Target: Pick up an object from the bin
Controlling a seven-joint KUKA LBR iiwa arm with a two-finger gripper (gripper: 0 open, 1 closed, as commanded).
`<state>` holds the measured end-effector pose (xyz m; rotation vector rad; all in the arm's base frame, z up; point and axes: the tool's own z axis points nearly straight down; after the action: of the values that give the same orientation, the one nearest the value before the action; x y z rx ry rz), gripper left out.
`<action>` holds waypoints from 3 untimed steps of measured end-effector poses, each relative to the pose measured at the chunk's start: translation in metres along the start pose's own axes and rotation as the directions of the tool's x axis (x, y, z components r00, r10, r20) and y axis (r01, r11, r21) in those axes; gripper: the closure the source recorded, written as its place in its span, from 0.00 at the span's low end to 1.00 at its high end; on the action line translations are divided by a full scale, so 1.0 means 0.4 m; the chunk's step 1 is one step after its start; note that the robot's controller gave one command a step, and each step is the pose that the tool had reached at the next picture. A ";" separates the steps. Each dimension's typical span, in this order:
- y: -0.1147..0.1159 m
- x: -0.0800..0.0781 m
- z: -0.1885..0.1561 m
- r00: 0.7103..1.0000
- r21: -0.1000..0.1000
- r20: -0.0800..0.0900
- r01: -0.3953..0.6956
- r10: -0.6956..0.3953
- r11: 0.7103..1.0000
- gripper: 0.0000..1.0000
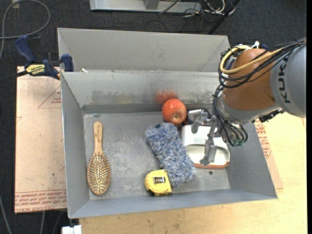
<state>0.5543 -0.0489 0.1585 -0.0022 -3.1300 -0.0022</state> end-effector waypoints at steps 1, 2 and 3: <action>0.000 -0.004 -0.011 1.000 0.001 0.007 0.001 -0.001 1.000 0.00; 0.039 -0.038 0.050 0.997 0.003 0.007 0.077 -0.077 0.997 0.00; 0.187 -0.137 0.230 0.977 0.002 0.000 0.212 -0.212 0.977 0.00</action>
Offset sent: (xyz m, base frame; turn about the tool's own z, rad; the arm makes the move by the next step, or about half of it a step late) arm 0.0473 0.0650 -0.0885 -0.2905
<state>0.6080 0.0261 0.0659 0.3318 -3.1133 -0.0003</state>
